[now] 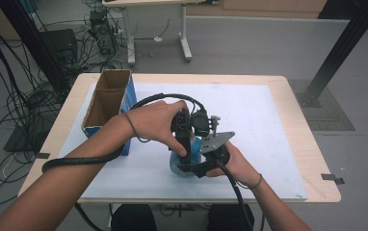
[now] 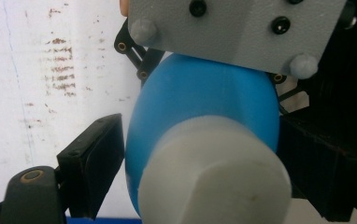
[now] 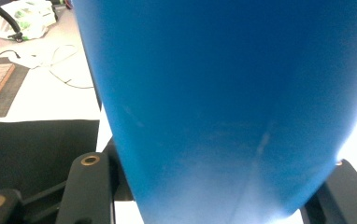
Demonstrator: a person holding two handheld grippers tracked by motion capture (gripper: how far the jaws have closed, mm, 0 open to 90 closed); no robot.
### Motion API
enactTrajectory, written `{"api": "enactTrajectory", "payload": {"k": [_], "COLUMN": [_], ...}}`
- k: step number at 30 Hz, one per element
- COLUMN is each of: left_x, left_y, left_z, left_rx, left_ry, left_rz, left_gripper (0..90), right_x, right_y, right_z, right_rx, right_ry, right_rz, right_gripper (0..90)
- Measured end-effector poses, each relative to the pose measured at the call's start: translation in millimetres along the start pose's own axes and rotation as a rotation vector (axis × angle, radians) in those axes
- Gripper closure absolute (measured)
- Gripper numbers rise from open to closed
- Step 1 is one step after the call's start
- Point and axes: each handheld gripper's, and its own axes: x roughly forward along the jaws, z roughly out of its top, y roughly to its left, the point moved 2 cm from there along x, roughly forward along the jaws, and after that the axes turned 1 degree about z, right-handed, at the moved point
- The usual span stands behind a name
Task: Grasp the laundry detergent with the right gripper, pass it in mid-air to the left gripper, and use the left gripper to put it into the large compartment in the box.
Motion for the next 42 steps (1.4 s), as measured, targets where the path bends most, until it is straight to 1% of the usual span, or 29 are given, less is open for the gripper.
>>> {"api": "enactTrajectory", "payload": {"k": [4, 6, 8, 10, 11, 13, 14, 22, 27, 32, 42], "left_x": [0.5, -0.1, -1.1, -2.1, -2.1, -2.0, -1.9, -2.4, -2.8, -1.7, -2.1], "left_y": [0.4, 0.4, 0.0, 0.2, -0.1, 0.3, 0.2, -2.0, -3.1, -2.7, -1.8], "left_z": [0.2, -0.9, -2.4, -3.1, -2.9, -3.4, -3.3, -3.3, -3.1, -3.2, -6.1], "left_rx": [-0.004, -0.010, -0.006, -0.007, -0.008, -0.010, -0.009, -0.006, -0.011, -0.018, -0.034], "left_ry": [0.003, -0.004, -0.012, -0.012, -0.010, -0.012, -0.011, -0.016, -0.014, -0.011, -0.015], "left_rz": [0.003, 0.004, 0.006, 0.006, 0.009, 0.007, 0.008, 0.019, 0.024, 0.021, 0.017], "left_gripper": [21.1, 22.9, 27.7, 29.3, 31.3, 32.2, 34.4, 35.2, 35.3, 35.3, 35.2], "right_x": [0.6, 0.9, 0.9, 0.6, 0.8, 0.4, 0.5, 0.1, -0.2, 0.8, 2.4], "right_y": [-0.2, -0.2, -0.2, -0.2, -0.2, -0.5, -0.5, -0.7, -0.6, -1.3, -2.5], "right_z": [-0.4, -0.5, -0.5, 0.1, -0.3, 0.1, 0.2, -0.4, 0.4, -0.1, 0.1], "right_rx": [-0.007, -0.006, -0.005, 0.002, -0.007, -0.003, -0.002, 0.000, 0.003, -0.003, 0.002], "right_ry": [-0.004, -0.004, -0.004, 0.001, -0.003, -0.001, -0.001, -0.005, -0.003, -0.005, -0.009], "right_rz": [0.002, 0.003, 0.002, 0.006, 0.001, 0.005, 0.005, 0.001, 0.001, 0.003, 0.014], "right_gripper": [42.0, 42.0, 42.0, 42.0, 42.0, 42.0, 42.0, 42.1, 42.1, 42.1, 42.1]}}
